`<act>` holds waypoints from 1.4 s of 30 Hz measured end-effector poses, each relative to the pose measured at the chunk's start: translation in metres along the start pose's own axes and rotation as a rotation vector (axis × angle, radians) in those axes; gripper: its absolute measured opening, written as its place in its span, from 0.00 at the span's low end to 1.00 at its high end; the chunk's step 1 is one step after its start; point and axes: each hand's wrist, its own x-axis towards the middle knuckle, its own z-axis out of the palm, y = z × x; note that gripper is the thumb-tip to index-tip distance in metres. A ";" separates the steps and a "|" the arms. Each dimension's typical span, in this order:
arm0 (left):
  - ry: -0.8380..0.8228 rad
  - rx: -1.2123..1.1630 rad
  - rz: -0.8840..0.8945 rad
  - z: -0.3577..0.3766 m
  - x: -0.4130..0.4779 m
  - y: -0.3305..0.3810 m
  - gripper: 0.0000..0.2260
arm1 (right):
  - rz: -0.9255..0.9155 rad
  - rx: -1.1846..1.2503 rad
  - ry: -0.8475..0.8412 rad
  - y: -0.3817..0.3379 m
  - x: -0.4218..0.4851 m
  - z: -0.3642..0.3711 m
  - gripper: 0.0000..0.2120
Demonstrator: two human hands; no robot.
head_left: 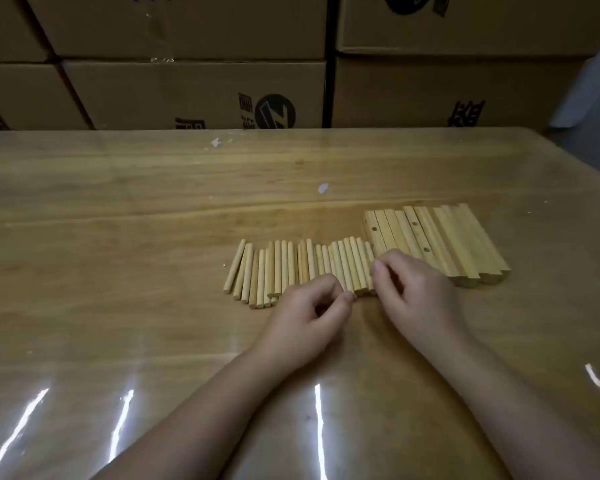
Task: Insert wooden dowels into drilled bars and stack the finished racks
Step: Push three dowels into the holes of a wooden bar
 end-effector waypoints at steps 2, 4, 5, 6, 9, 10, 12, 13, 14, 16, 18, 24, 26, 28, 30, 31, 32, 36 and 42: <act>0.019 -0.029 -0.010 0.001 0.001 -0.001 0.12 | 0.050 -0.093 0.064 0.004 0.004 -0.004 0.04; 0.044 -0.055 -0.029 0.000 0.000 -0.002 0.13 | 0.087 -0.154 0.055 0.009 0.004 -0.003 0.05; 0.047 -0.067 -0.034 0.000 0.000 -0.001 0.13 | 0.090 -0.170 0.046 0.012 0.005 -0.001 0.06; 0.045 -0.069 -0.043 -0.001 0.000 0.000 0.13 | 0.102 -0.192 0.043 0.014 0.005 0.001 0.07; 0.034 -0.076 -0.050 -0.002 -0.001 0.002 0.13 | 0.144 -0.277 0.052 0.020 0.004 0.004 0.07; 0.033 -0.078 -0.054 -0.002 -0.001 0.003 0.12 | 0.153 -0.298 0.044 0.022 0.003 0.005 0.07; 0.033 -0.086 -0.069 -0.002 0.000 0.004 0.12 | 0.176 -0.306 0.040 0.025 0.004 0.006 0.06; 0.036 -0.090 -0.078 -0.003 0.000 0.003 0.13 | 0.206 -0.298 0.056 0.028 0.005 0.004 0.07; 0.038 -0.095 -0.085 -0.003 0.000 0.003 0.13 | 0.249 -0.292 0.092 0.033 0.007 0.001 0.07; 0.043 -0.099 -0.092 -0.003 0.001 0.001 0.14 | 0.385 -0.322 0.190 0.047 0.011 -0.010 0.11; 0.047 -0.102 -0.094 -0.003 0.001 0.000 0.14 | 0.607 -0.364 0.206 0.066 0.013 -0.025 0.17; 0.047 -0.093 -0.100 -0.002 0.001 0.000 0.13 | 0.884 -0.323 0.060 0.091 0.011 -0.038 0.20; 0.046 -0.091 -0.098 -0.002 0.001 0.000 0.13 | 0.857 -0.252 0.119 0.090 0.012 -0.038 0.18; 0.040 -0.088 -0.097 -0.003 0.001 0.001 0.13 | 0.834 -0.170 0.190 0.091 0.012 -0.039 0.16; 0.034 -0.084 -0.099 -0.002 0.001 0.001 0.13 | 0.810 -0.113 0.270 0.094 0.010 -0.039 0.15; 0.034 -0.082 -0.102 -0.002 0.001 0.001 0.13 | 0.809 -0.102 0.309 0.095 0.010 -0.039 0.14; 0.035 -0.081 -0.105 -0.002 0.001 0.001 0.13 | 0.813 -0.089 0.352 0.097 0.010 -0.038 0.13; 0.035 -0.094 -0.118 -0.003 0.001 0.001 0.13 | 0.853 0.171 0.609 0.102 0.013 -0.037 0.13; 0.019 -0.157 -0.140 -0.004 0.003 0.001 0.11 | 0.766 0.907 0.658 0.062 0.018 -0.034 0.11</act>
